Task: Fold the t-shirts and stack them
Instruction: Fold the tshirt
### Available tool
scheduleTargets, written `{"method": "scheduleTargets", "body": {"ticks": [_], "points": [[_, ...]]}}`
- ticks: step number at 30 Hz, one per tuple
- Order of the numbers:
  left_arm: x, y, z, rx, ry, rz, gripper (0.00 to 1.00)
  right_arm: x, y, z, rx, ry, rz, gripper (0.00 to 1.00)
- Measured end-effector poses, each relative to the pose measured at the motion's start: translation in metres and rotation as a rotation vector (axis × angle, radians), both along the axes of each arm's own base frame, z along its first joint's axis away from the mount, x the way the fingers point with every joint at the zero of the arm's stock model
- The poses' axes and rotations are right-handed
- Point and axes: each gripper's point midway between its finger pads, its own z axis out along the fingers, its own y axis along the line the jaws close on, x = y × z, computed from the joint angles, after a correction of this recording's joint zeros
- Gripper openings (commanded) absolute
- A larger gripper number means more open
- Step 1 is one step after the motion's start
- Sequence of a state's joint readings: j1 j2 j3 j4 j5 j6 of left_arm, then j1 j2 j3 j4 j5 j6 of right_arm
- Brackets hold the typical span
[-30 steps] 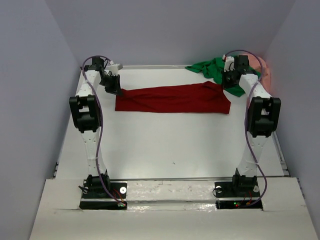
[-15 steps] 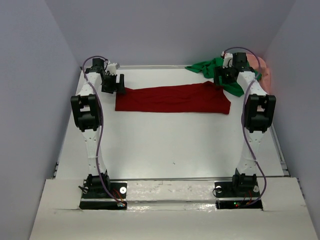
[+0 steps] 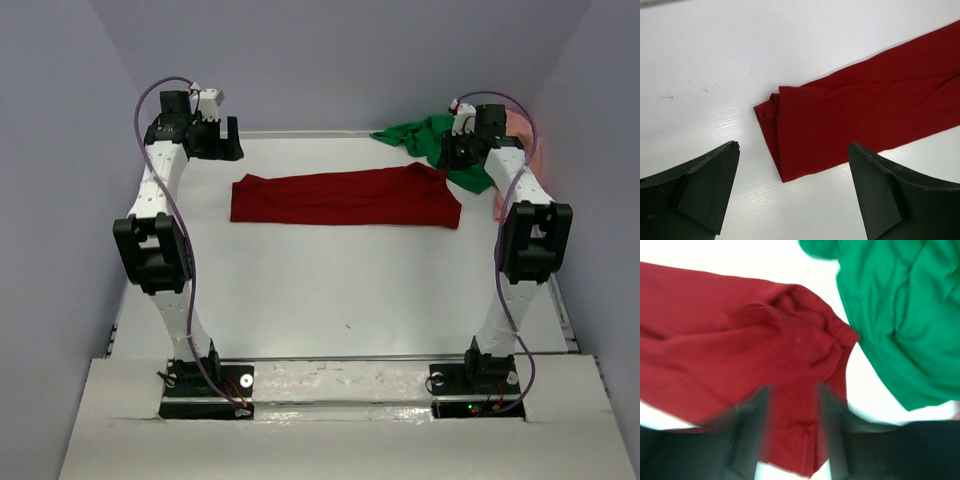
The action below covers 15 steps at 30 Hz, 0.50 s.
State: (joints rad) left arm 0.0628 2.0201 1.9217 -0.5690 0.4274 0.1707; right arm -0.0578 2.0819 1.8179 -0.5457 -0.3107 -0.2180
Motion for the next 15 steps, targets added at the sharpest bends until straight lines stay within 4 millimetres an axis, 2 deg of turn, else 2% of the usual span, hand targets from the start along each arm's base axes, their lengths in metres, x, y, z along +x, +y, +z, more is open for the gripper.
{"method": "scheduleTargets", "body": {"ticks": [1,2,3,4,6,7,8,11,15], "points": [[-0.007,-0.005,0.016,-0.006,-0.033,-0.013,0.95,-0.006,0.003,0.016,0.016,-0.022,0.002,0.06],[-0.014,-0.011,0.030,-0.012,-0.061,-0.027,0.88,-0.011,0.005,0.027,0.026,-0.037,0.006,0.00],[-0.021,-0.017,0.040,-0.018,-0.077,-0.040,0.74,-0.019,0.008,0.046,0.038,-0.063,0.010,0.00],[-0.029,-0.026,0.051,-0.031,-0.103,-0.061,0.52,-0.023,0.011,0.056,0.049,-0.080,0.017,0.00],[-0.044,-0.038,0.059,-0.044,-0.120,-0.097,0.15,-0.037,0.019,0.086,0.071,-0.133,0.040,0.00],[-0.051,-0.046,0.059,-0.057,-0.118,-0.116,0.06,-0.041,0.022,0.095,0.075,-0.148,0.046,0.00],[-0.055,-0.051,0.056,-0.066,-0.111,-0.129,0.00,-0.046,0.025,0.102,0.080,-0.162,0.056,0.00],[-0.060,-0.054,0.030,-0.080,-0.048,-0.136,0.00,-0.054,0.036,0.105,0.091,-0.161,0.084,0.00],[-0.061,-0.054,-0.020,-0.094,0.066,-0.137,0.00,-0.065,0.050,0.070,0.100,-0.068,0.109,0.00]]}}
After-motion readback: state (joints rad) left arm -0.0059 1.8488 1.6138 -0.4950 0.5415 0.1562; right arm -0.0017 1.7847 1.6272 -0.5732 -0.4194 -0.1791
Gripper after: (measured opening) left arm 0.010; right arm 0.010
